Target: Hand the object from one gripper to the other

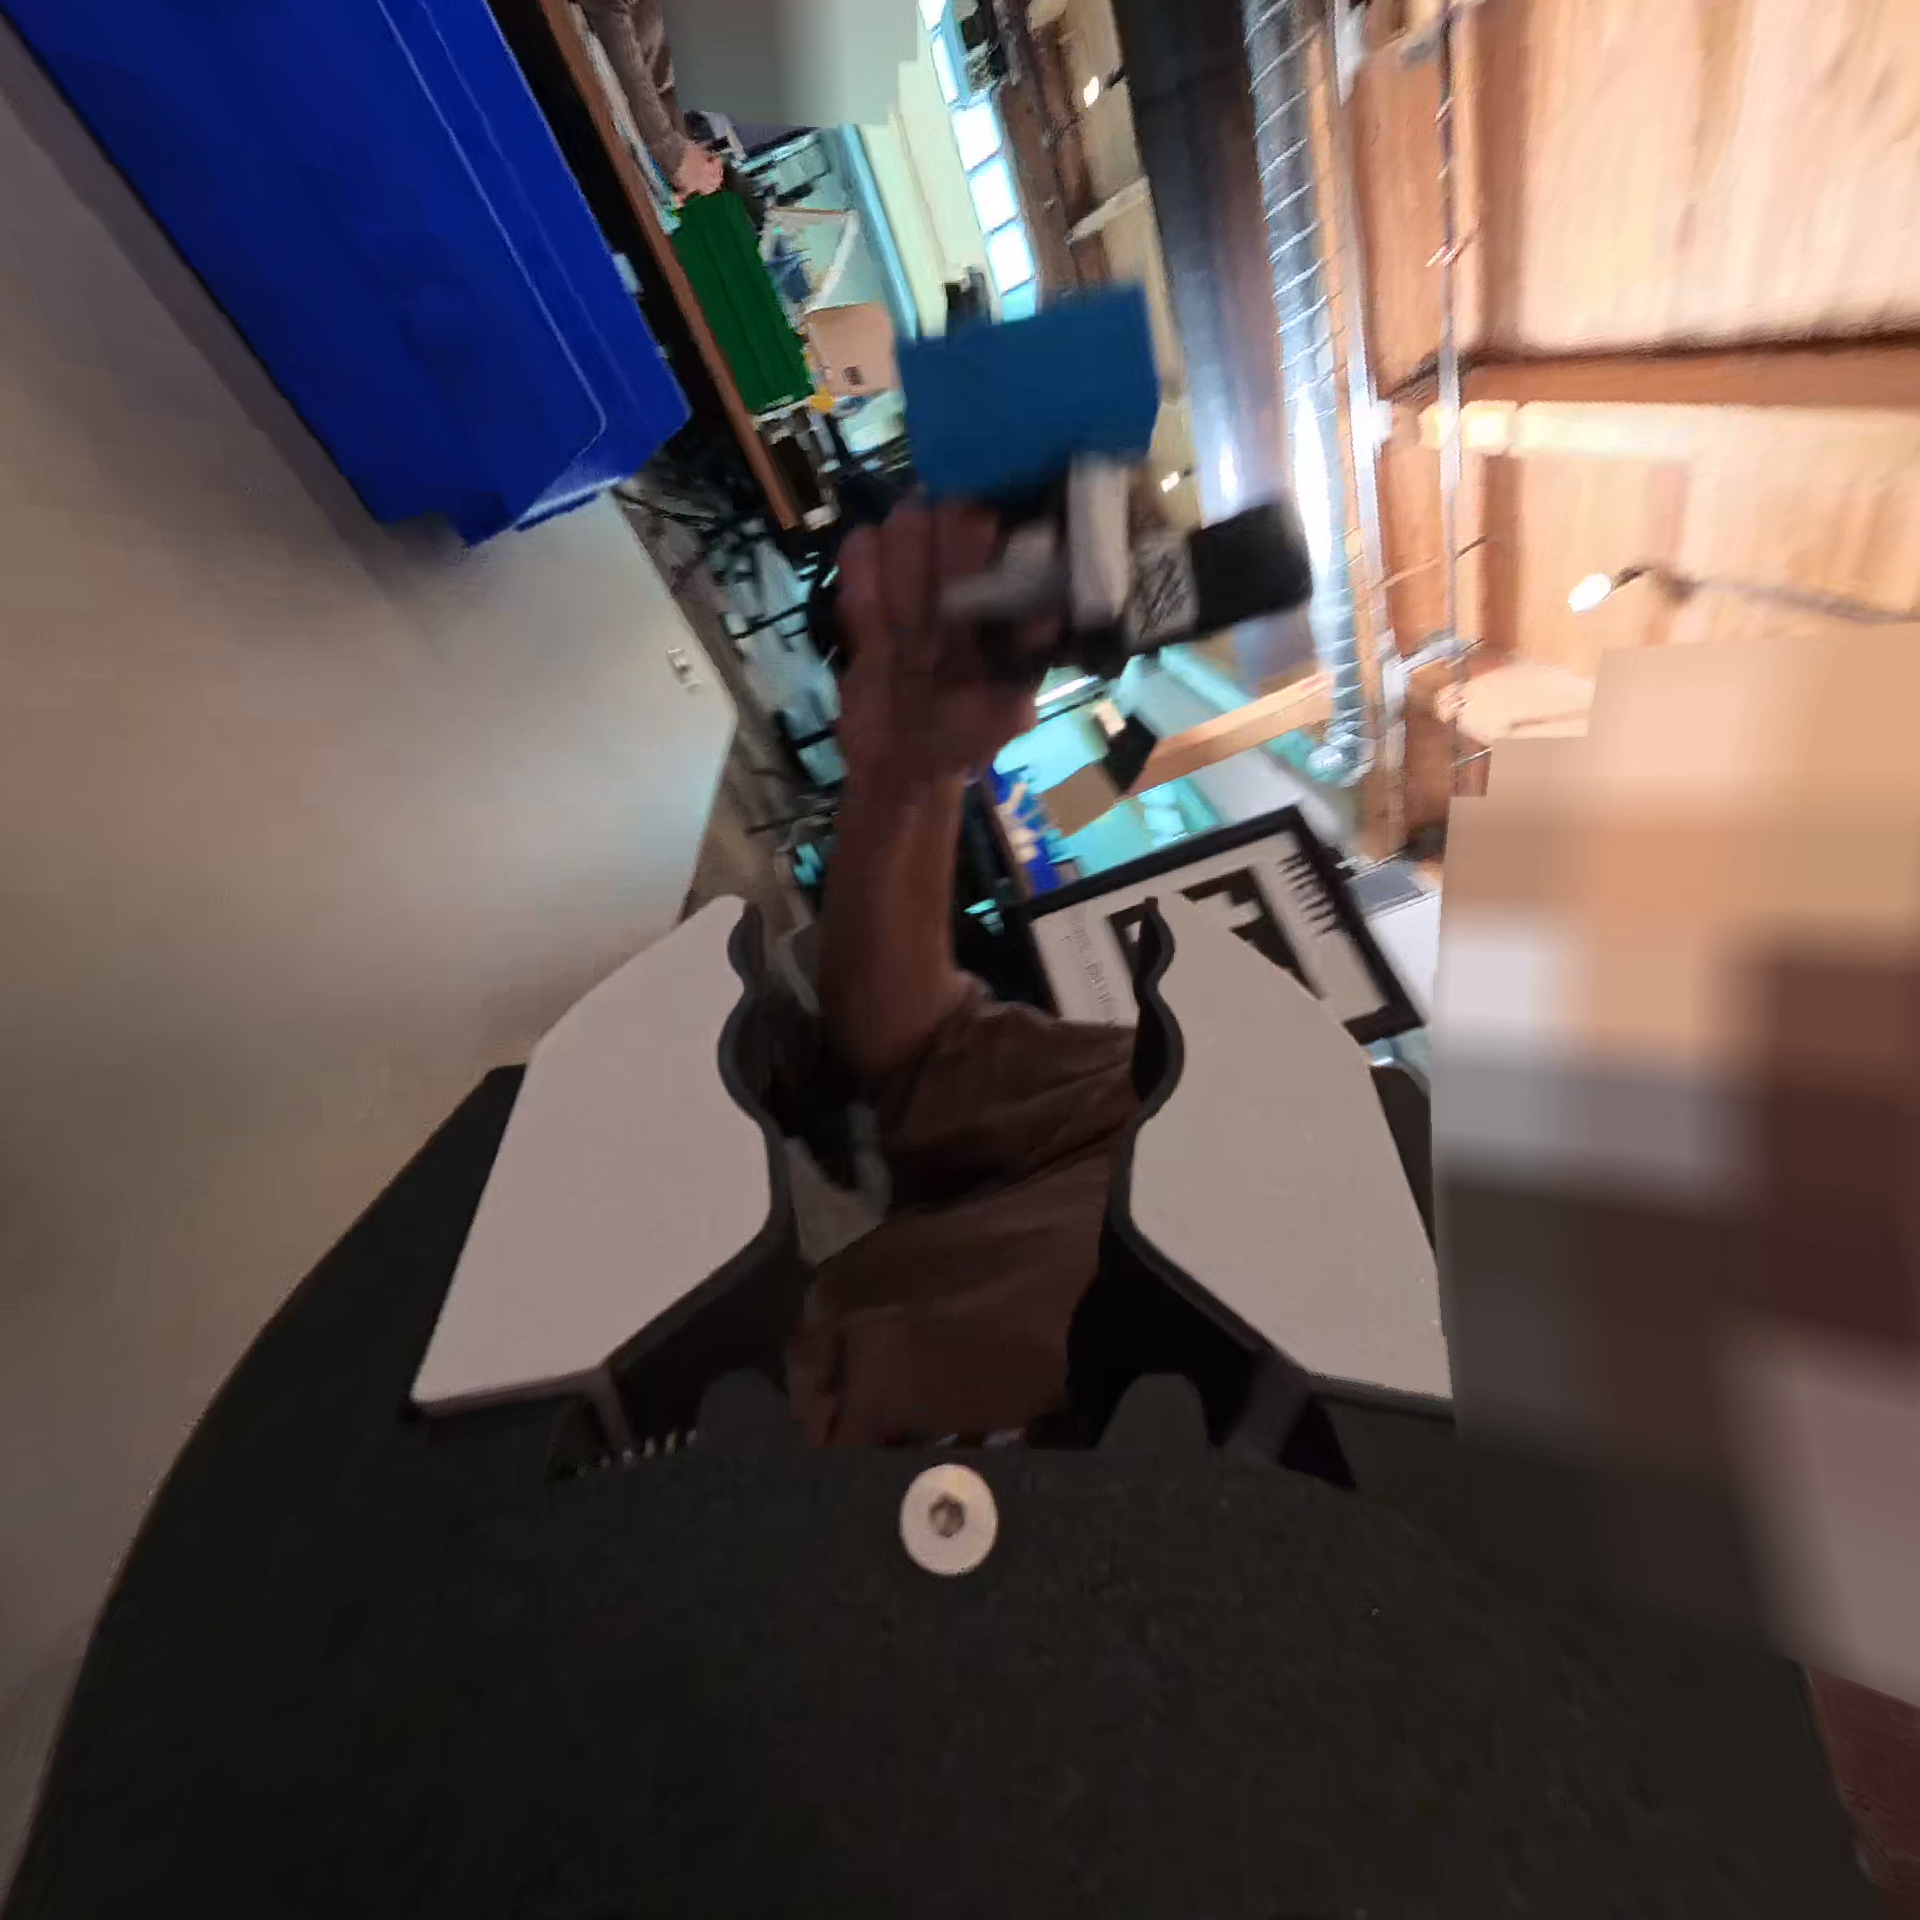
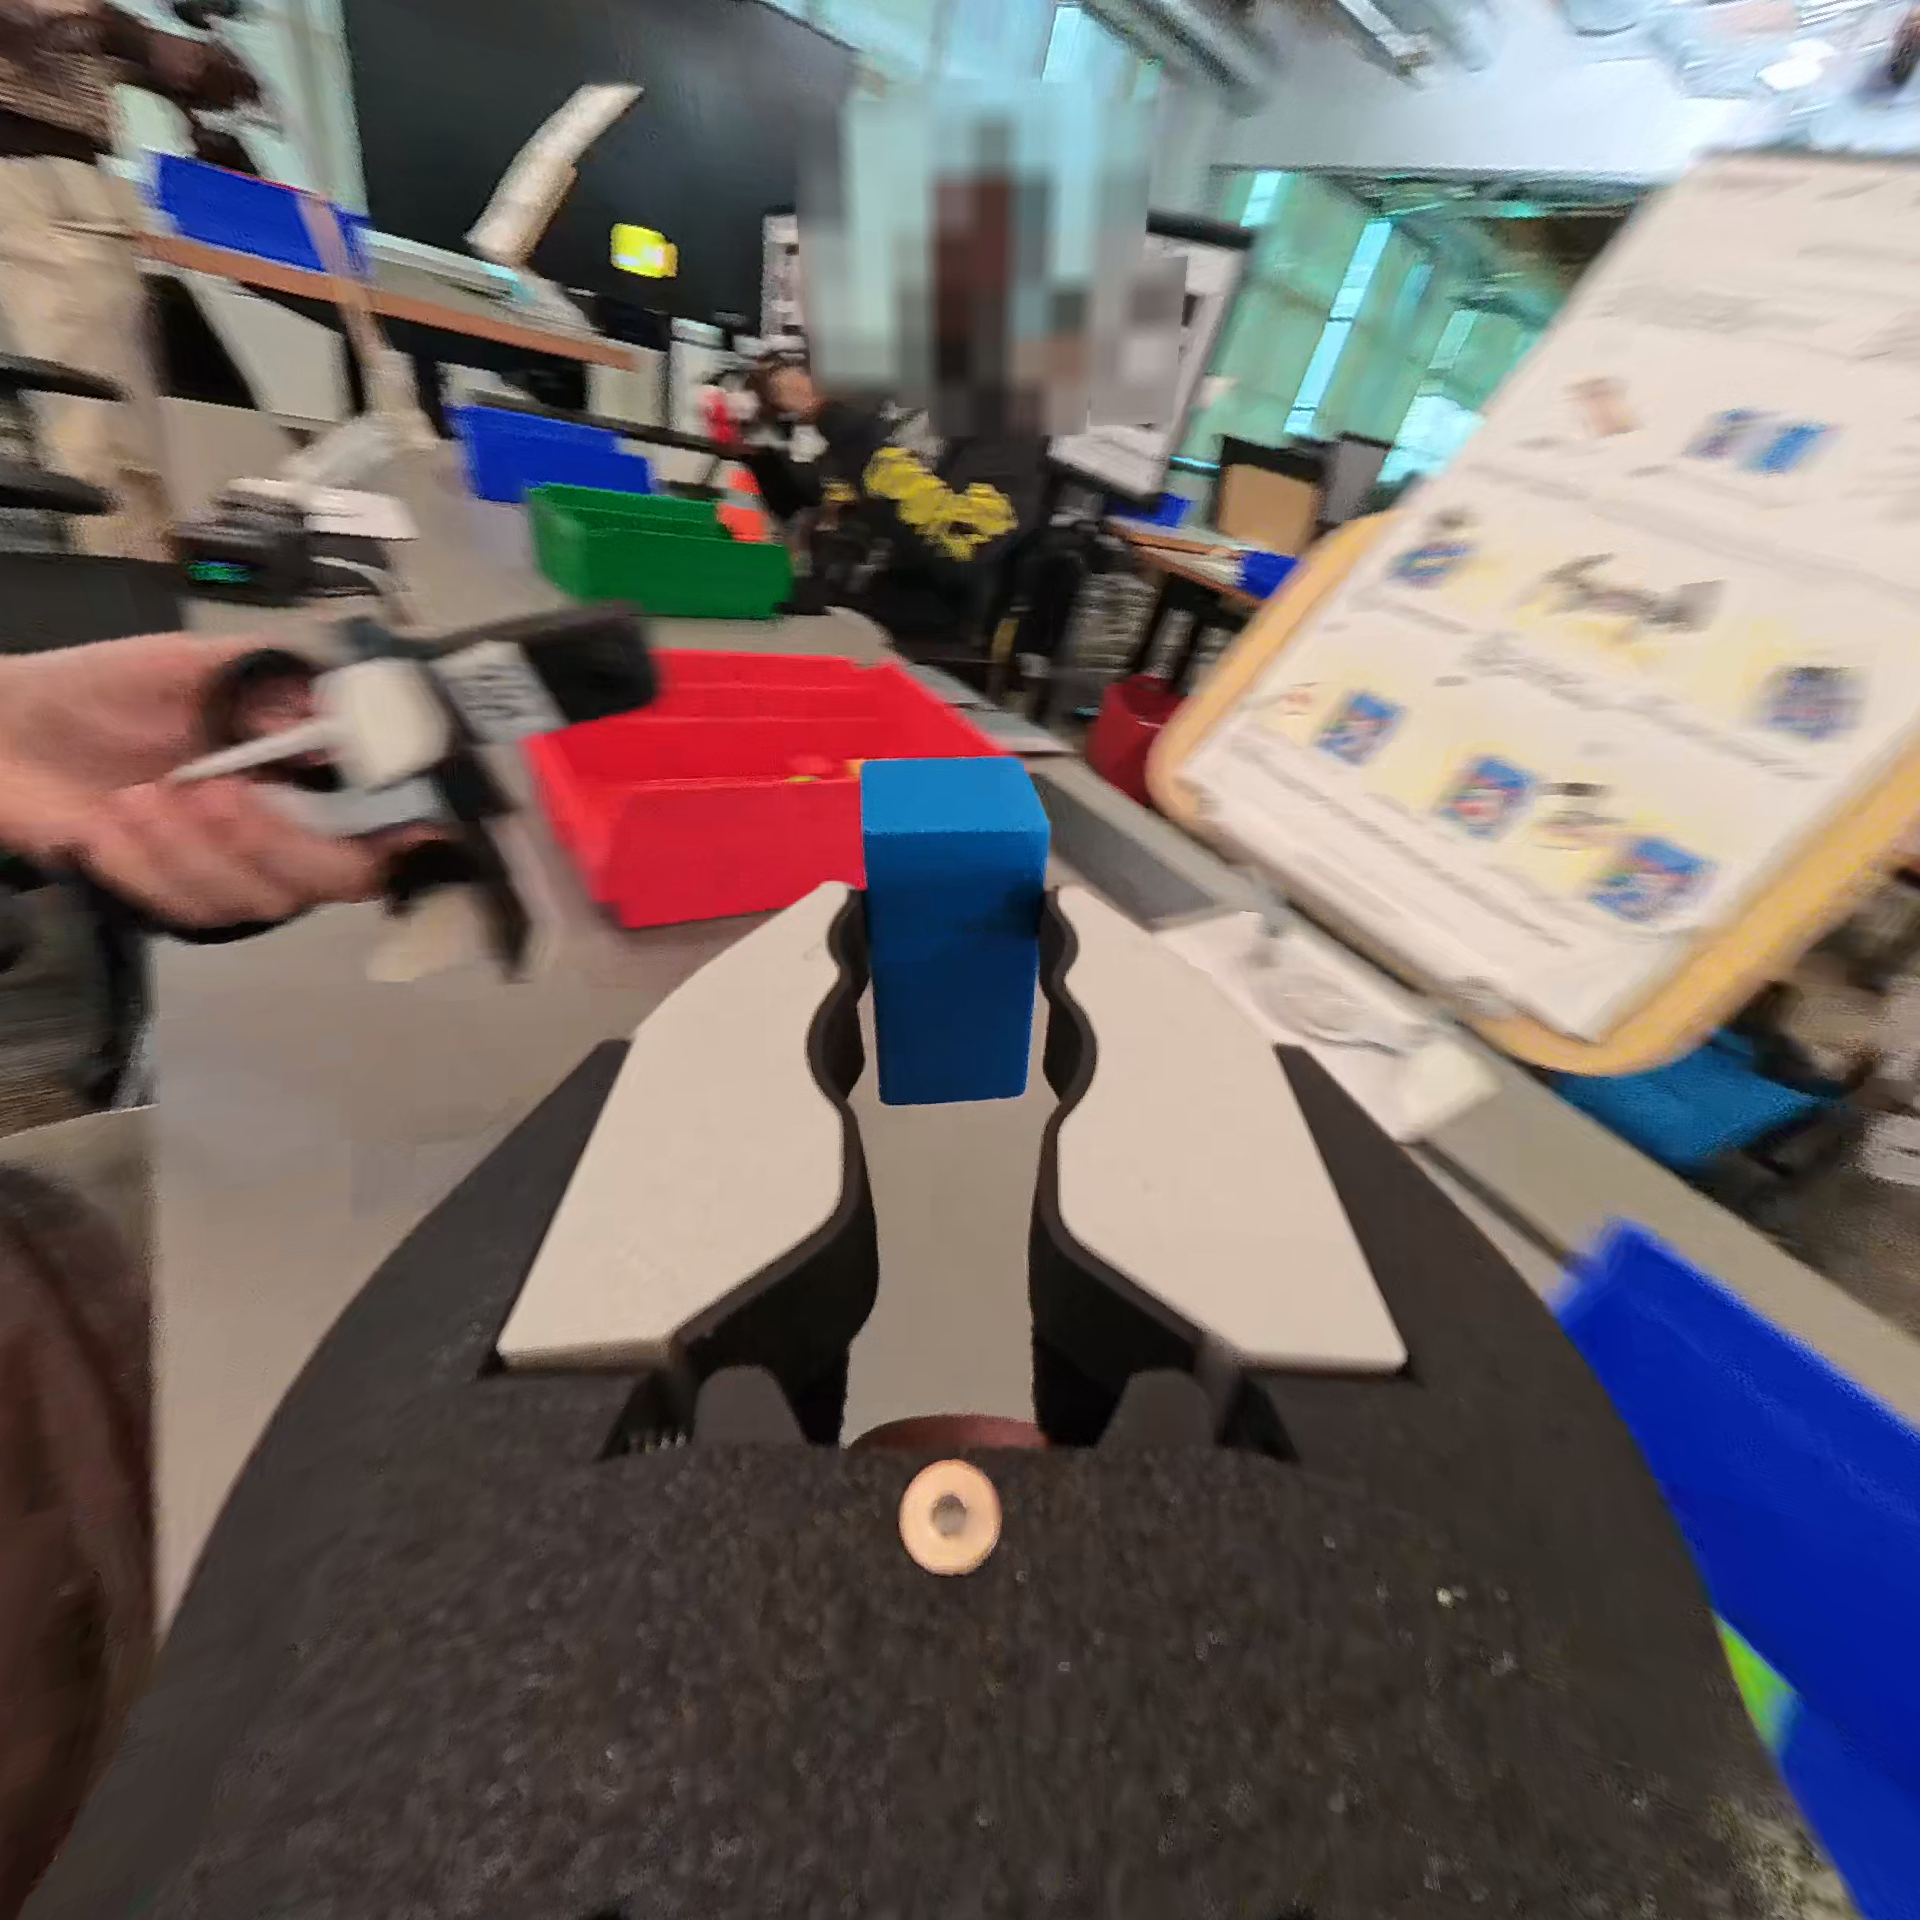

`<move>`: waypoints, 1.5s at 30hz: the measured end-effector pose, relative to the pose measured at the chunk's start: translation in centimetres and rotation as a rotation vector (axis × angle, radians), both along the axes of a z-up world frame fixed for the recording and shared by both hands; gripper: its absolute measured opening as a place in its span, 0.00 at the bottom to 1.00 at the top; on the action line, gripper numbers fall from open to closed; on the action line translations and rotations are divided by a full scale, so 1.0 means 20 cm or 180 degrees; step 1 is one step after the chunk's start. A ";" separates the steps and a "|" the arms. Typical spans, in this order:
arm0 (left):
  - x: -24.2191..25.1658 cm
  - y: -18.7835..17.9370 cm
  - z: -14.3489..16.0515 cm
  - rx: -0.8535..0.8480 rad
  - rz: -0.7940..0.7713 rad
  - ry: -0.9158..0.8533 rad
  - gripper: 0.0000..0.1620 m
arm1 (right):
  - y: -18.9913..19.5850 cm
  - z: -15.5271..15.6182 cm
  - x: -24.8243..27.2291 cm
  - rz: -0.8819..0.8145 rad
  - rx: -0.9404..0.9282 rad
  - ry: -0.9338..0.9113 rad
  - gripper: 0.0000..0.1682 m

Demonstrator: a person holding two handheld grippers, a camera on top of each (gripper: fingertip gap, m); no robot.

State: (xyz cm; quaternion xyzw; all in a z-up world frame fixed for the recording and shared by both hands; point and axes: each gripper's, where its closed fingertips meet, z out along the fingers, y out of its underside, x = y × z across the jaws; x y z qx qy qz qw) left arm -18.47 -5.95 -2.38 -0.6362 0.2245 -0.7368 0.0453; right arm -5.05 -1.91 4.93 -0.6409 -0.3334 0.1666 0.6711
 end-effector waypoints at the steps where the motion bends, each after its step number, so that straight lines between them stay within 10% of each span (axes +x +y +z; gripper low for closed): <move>1: -0.04 -0.05 -0.02 0.0264 0.0013 0.0109 0.41 | 0.02 0.08 0.14 -0.0200 0.0043 -0.0048 0.19; 5: -0.23 -0.09 -0.16 0.1335 0.0476 0.0686 0.38 | 0.12 0.12 0.68 -0.0890 -0.0166 -0.1154 0.18; 12: -0.36 0.05 -0.44 0.2092 0.1037 0.1423 0.34 | 0.18 -0.66 1.04 -0.0045 -0.2563 -0.2561 0.19; 18: -0.31 0.04 -0.47 0.2094 0.0925 0.1431 0.35 | 0.20 -1.00 1.11 0.0283 -0.3415 -0.2846 0.19; 30: -0.31 0.04 -0.48 0.2034 0.0950 0.1439 0.37 | 0.17 -1.12 1.26 0.0078 -0.3557 -0.3533 0.21; 39: -0.36 0.07 -0.49 0.2474 0.1100 0.1704 0.36 | 0.24 -0.25 0.93 -0.1107 -0.1407 -0.1021 0.28; 45: -0.38 0.11 -0.52 0.2858 0.1210 0.1977 0.39 | -0.01 -0.45 0.78 -0.1923 -0.1148 0.0389 0.30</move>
